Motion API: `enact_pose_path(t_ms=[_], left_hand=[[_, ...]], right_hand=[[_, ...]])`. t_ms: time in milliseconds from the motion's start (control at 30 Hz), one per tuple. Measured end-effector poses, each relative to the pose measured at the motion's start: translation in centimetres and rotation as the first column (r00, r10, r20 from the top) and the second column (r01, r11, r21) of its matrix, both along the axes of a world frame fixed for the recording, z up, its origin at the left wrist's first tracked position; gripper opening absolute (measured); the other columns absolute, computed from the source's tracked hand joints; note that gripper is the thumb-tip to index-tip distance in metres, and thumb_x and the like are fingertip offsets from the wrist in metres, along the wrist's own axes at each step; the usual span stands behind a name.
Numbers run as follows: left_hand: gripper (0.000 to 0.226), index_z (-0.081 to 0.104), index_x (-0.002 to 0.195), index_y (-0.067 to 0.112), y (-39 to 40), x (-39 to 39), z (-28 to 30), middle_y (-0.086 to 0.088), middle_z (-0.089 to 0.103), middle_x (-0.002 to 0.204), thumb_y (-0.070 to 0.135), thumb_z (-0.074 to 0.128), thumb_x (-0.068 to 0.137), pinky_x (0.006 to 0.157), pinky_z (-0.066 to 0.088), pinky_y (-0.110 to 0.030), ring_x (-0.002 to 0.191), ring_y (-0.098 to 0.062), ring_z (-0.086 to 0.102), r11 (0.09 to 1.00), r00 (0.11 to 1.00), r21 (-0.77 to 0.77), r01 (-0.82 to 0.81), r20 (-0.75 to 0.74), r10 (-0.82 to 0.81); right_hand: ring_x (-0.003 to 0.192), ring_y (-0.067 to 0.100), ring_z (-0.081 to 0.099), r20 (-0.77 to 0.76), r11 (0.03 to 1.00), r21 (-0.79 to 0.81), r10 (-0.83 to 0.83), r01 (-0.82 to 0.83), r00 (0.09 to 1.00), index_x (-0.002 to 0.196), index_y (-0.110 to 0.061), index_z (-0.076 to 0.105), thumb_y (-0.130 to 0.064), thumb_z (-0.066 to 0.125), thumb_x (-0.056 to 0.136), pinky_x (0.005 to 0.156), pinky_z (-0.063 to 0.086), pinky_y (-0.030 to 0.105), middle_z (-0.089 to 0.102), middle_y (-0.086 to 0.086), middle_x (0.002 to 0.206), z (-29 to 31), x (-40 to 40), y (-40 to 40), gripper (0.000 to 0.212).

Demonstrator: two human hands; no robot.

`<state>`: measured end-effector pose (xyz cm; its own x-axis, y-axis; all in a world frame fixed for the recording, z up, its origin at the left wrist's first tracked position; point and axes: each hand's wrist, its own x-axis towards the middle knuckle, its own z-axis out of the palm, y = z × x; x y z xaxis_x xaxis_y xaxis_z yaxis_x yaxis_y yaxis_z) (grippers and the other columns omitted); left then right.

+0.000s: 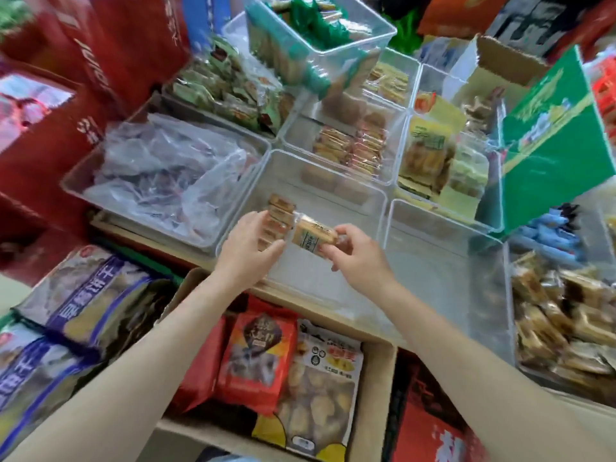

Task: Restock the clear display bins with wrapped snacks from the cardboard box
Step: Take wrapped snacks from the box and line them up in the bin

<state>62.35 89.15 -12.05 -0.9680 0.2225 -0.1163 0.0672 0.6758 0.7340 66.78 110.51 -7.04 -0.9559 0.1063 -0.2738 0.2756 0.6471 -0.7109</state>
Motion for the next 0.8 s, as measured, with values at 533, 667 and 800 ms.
enact_pose_path(t_ms=[533, 667, 800], left_hand=[[0.075, 0.036, 0.156, 0.016, -1.8, -3.0, -7.3, -0.010, 0.019, 0.167, 0.055, 0.040, 0.091, 0.123, 0.014, -0.055, 0.156, -0.026, 0.008, 0.851, 0.960, -0.522, 0.065, -0.199, -0.195], [0.072, 0.041, 0.153, 0.019, -1.7, -3.0, -7.5, -0.010, 0.023, 0.166, 0.051, 0.045, 0.089, 0.123, 0.014, -0.056, 0.155, -0.026, 0.011, 0.848, 0.952, -0.529, 0.039, -0.237, -0.192], [0.073, 0.040, 0.154, 0.022, -1.8, -3.1, -7.3, -0.009, 0.021, 0.166, 0.051, 0.048, 0.087, 0.124, 0.011, -0.055, 0.156, -0.026, 0.009, 0.841, 0.955, -0.538, 0.047, -0.224, -0.196]], right_hand=[[0.098, 0.030, 0.067, 0.199, 0.983, 0.157, -0.125, 0.094, 0.972, 0.125, -0.028, 0.055, -0.022, 0.059, 0.094, 0.082, 0.054, 0.039, 0.069, 0.005, 0.107, -14.5, -19.2, -1.9, 0.031], [0.120, 0.031, 0.058, 0.283, 0.990, 0.133, 0.016, -0.056, 0.959, 0.148, -0.024, 0.043, -0.023, 0.048, 0.093, 0.095, 0.048, 0.034, 0.063, 0.010, 0.131, -16.0, -21.0, -3.9, 0.056], [0.129, 0.038, 0.051, 0.353, 0.984, 0.147, 0.039, -0.097, 0.935, 0.159, -0.024, 0.019, -0.024, 0.048, 0.096, 0.107, 0.043, 0.043, 0.051, 0.020, 0.143, -16.1, -20.8, -4.4, 0.069]])
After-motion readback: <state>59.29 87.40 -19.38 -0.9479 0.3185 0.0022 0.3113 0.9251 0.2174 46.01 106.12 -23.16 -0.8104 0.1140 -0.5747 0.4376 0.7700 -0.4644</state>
